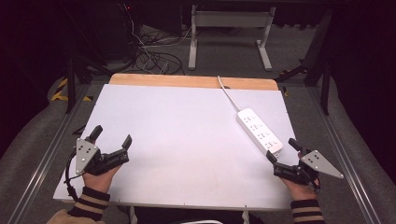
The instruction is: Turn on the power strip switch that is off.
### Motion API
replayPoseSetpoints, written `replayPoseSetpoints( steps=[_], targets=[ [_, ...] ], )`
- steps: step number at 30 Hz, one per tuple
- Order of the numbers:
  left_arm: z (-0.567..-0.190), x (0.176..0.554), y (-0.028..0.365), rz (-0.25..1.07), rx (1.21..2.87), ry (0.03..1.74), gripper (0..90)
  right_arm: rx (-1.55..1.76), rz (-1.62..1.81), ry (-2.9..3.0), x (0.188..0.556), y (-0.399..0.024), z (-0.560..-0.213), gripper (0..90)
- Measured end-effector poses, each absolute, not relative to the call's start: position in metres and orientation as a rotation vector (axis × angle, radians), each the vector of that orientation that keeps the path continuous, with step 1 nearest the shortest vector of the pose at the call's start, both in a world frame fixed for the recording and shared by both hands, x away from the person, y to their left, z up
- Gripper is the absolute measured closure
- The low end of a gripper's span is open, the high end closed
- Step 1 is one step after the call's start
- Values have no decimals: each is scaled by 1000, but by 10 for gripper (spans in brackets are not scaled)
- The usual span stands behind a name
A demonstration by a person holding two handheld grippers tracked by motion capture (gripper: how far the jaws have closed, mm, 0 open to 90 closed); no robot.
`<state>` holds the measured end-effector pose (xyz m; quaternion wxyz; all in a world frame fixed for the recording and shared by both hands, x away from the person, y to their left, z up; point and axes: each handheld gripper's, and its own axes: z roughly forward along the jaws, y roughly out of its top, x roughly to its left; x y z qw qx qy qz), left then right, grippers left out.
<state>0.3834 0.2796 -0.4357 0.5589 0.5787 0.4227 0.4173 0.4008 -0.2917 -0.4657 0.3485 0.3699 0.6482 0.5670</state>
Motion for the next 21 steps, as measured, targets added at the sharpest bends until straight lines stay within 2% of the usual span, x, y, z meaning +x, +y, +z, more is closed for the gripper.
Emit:
replayPoseSetpoints(
  steps=[21],
  targets=[
    [-436,384,279,983,1368,1000,2,959,1540,1652,400,-291,-464,52]
  ],
)
